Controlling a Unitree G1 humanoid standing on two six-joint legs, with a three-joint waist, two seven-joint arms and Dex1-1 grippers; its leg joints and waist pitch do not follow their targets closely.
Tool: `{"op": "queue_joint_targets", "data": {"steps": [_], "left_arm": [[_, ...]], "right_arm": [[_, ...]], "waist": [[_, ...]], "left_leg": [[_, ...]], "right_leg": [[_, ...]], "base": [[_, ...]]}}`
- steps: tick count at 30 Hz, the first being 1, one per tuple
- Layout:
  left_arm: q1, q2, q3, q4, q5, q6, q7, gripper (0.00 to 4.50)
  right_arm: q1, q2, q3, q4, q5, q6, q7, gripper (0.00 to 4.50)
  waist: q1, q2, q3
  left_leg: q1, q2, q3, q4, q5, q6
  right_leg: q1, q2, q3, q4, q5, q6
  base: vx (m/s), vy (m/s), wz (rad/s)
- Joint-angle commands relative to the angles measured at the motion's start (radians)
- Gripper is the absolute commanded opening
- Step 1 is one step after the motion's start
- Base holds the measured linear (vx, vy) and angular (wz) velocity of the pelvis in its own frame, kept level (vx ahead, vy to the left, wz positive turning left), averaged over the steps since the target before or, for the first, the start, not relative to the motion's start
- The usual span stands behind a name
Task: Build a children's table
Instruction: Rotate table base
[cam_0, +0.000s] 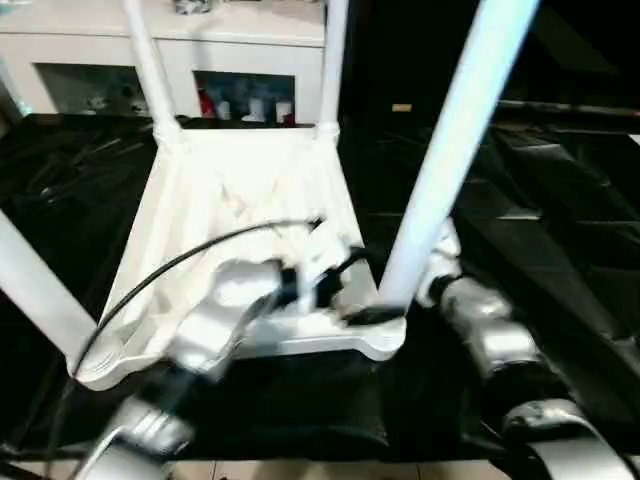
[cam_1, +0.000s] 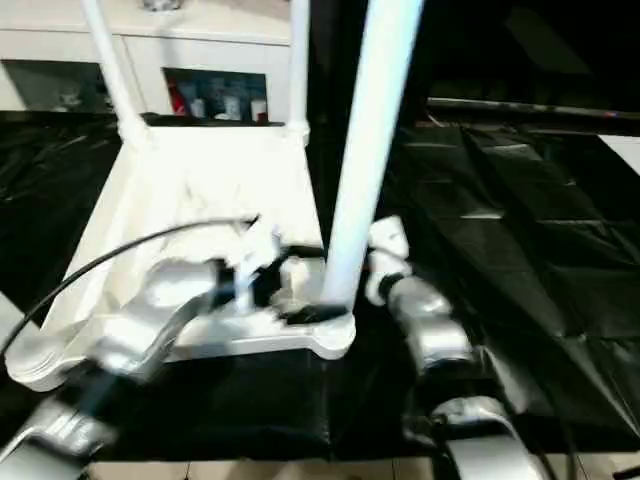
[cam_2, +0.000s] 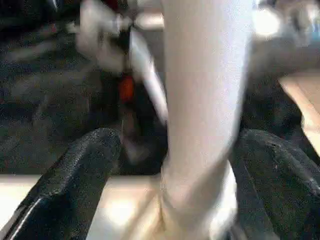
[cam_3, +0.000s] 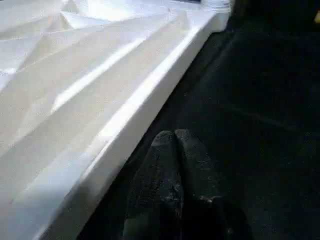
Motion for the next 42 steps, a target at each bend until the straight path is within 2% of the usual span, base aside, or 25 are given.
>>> {"op": "queue_joint_targets", "data": {"steps": [1,3,5,6,7,8,9,13,14,15,16,17,18,23,24,27,31,35,36,37,38,42], "left_arm": [[0.023,0.033,-0.025,-0.066,-0.003,0.052,-0.039,4.48],[0.049,0.075,-0.033,-0.1,0.002,0.075,-0.07,4.48],[0.058,0.098,-0.04,-0.111,0.021,0.086,-0.08,4.48],[0.063,0.119,-0.048,-0.115,0.052,0.096,-0.077,4.3],[0.059,0.126,-0.056,-0.109,0.081,0.113,-0.059,4.3],[0.055,0.13,-0.061,-0.104,0.1,0.125,-0.046,4.19],[0.042,0.122,-0.07,-0.097,0.135,0.16,0.012,4.07],[0.032,0.104,-0.078,-0.117,0.137,0.219,0.053,3.73],[0.03,0.103,-0.088,-0.134,0.149,0.254,0.069,3.73],[0.029,0.099,-0.1,-0.154,0.167,0.293,0.093,3.63],[0.029,0.099,-0.1,-0.154,0.167,0.293,0.093,3.63],[0.029,0.092,-0.099,-0.163,0.172,0.314,0.106,3.56],[0.031,0.086,-0.098,-0.174,0.172,0.337,0.114,3.33],[0.041,0.068,-0.092,-0.261,0.159,0.466,0.142,3.12],[0.042,0.08,-0.102,-0.282,0.157,0.49,0.137,2.89],[0.049,0.093,-0.114,-0.297,0.16,0.481,0.123,2.78],[0.056,0.111,-0.122,-0.316,0.151,0.485,0.098,2.42],[0.06,0.122,-0.129,-0.339,0.146,0.512,0.097,2.21],[0.06,0.121,-0.13,-0.336,0.147,0.51,0.101,2.01],[0.06,0.12,-0.132,-0.328,0.149,0.507,0.104,1.96],[0.059,0.118,-0.133,-0.32,0.151,0.503,0.106,1.96],[0.05,0.11,-0.145,-0.274,0.168,0.473,0.113,1.51]], "right_arm": [[0.029,-0.037,0.001,-0.057,0.016,0.038,0.041,0.0],[0.061,-0.076,0.013,-0.11,0.013,0.065,0.081,0.0],[0.08,-0.101,0.019,-0.141,0.011,0.081,0.104,0.0],[0.105,-0.131,0.026,-0.185,0.01,0.104,0.133,0.0],[0.123,-0.152,0.033,-0.22,0.009,0.122,0.154,0.0],[0.134,-0.165,0.038,-0.243,0.008,0.135,0.168,0.0],[0.171,-0.2,0.052,-0.321,0.01,0.176,0.2,0.0],[0.214,-0.238,0.07,-0.417,0.019,0.225,0.235,0.0],[0.24,-0.256,0.077,-0.469,0.022,0.25,0.248,0.0],[0.274,-0.278,0.082,-0.537,0.027,0.285,0.259,0.0],[0.274,-0.278,0.082,-0.537,0.027,0.285,0.259,0.0],[0.287,-0.284,0.08,-0.565,0.028,0.3,0.259,0.0],[0.299,-0.288,0.078,-0.587,0.03,0.31,0.257,0.0],[0.367,-0.301,0.069,-0.749,0.053,0.416,0.235,0.0],[0.389,-0.304,0.078,-0.796,0.062,0.439,0.233,0.0],[0.41,-0.299,0.087,-0.844,0.066,0.462,0.224,0.0],[0.433,-0.32,0.103,-0.897,0.095,0.479,0.271,0.0],[0.457,-0.362,0.108,-0.956,0.125,0.52,0.315,0.0],[0.462,-0.374,0.111,-0.967,0.132,0.529,0.327,0.0],[0.468,-0.388,0.116,-0.981,0.142,0.537,0.346,0.0],[0.471,-0.395,0.118,-0.988,0.146,0.543,0.353,0.0],[0.488,-0.433,0.129,-1.016,0.156,0.56,0.388,0.0]], "waist": [[0.005,0.006,-0.058],[0.006,0.01,-0.056],[0.009,0.009,-0.055],[0.009,0.009,-0.053],[0.01,0.014,-0.054],[0.011,0.01,-0.054],[0.012,0.009,-0.053],[0.017,0.013,-0.053],[0.017,0.011,-0.055],[0.019,0.015,-0.055],[0.018,0.011,-0.054],[0.018,0.016,-0.055],[0.016,0.015,-0.054],[0.016,0.018,-0.049],[0.017,0.018,-0.049],[0.015,0.018,-0.049],[0.014,0.021,-0.049],[0.016,0.02,-0.052],[0.017,0.02,-0.052],[0.017,0.025,-0.051],[0.017,0.022,-0.051],[0.017,0.023,-0.05]], "left_leg": [[0.005,-0.006,0.014,-0.069,-0.235,0.017],[0.008,-0.008,0.017,-0.07,-0.252,0.009],[0.007,-0.006,0.014,-0.073,-0.262,0.005],[0.006,-0.007,0.015,-0.074,-0.264,0.004],[0.007,-0.007,0.014,-0.074,-0.267,0.002],[0.007,-0.007,0.014,-0.072,-0.257,0.005],[0.004,-0.008,0.014,-0.072,-0.25,0.008],[0.005,-0.008,0.014,-0.071,-0.241,0.004],[0.004,-0.008,0.013,-0.069,-0.237,0.006],[0.004,-0.007,0.013,-0.07,-0.225,0.008],[0.001,-0.009,0.013,-0.069,-0.209,0.017],[0.0,-0.01,0.013,-0.068,-0.206,0.017],[-0.001,-0.011,0.013,-0.068,-0.21,0.016],[0.0,-0.009,0.012,-0.071,-0.235,0.009],[0.0,-0.009,0.011,-0.072,-0.237,0.009],[0.0,-0.011,0.01,-0.072,-0.252,0.008],[0.001,-0.01,0.009,-0.072,-0.264,0.001],[0.0,-0.01,0.009,-0.069,-0.227,0.01],[-0.001,-0.01,0.009,-0.07,-0.222,0.011],[0.0,-0.01,0.009,-0.069,-0.23,0.01],[-0.001,-0.01,0.009,-0.069,-0.229,0.01],[-0.001,-0.01,0.008,-0.07,-0.252,0.01]], "right_leg": [[0.051,-0.023,0.016,-0.067,-0.103,-0.232],[0.045,-0.02,0.016,-0.074,-0.144,-0.228],[0.046,-0.022,0.016,-0.076,-0.167,-0.218],[0.044,-0.022,0.017,-0.077,-0.172,-0.214],[0.045,-0.021,0.017,-0.077,-0.173,-0.211],[0.046,-0.02,0.017,-0.077,-0.161,-0.205],[0.049,-0.02,0.018,-0.077,-0.161,-0.198],[0.047,-0.021,0.019,-0.081,-0.176,-0.194],[0.048,-0.023,0.019,-0.079,-0.167,-0.197],[0.051,-0.02,0.019,-0.078,-0.14,-0.197],[0.052,-0.021,0.019,-0.077,-0.121,-0.199],[0.051,-0.021,0.019,-0.076,-0.119,-0.201],[0.051,-0.022,0.018,-0.078,-0.138,-0.202],[0.048,-0.021,0.02,-0.086,-0.207,-0.185],[0.048,-0.022,0.02,-0.086,-0.215,-0.179],[0.043,-0.02,0.019,-0.091,-0.247,-0.163],[0.041,-0.021,0.019,-0.092,-0.259,-0.157],[0.047,-0.019,0.019,-0.084,-0.183,-0.168],[0.048,-0.02,0.019,-0.084,-0.178,-0.17],[0.047,-0.02,0.019,-0.086,-0.189,-0.173],[0.048,-0.021,0.02,-0.086,-0.189,-0.172],[0.046,-0.022,0.019,-0.091,-0.237,-0.16]], "base": [[0.0,0.0,0.0],[0.0,0.0,0.0],[0.0,0.0,0.0],[0.0,0.0,0.0],[0.0,0.0,0.0],[0.0,0.0,0.0],[0.0,0.0,0.0],[0.0,0.0,0.0],[0.0,0.0,0.0],[0.0,0.0,0.0],[0.0,0.0,0.0],[0.0,0.0,0.0],[0.0,0.0,0.0],[0.0,0.0,0.0],[0.0,0.0,0.0],[0.0,0.0,0.0],[0.0,0.0,0.0],[0.0,0.0,0.0],[0.0,0.0,0.0],[0.0,0.0,0.0],[0.0,0.0,0.0],[0.0,0.0,0.0]]}}
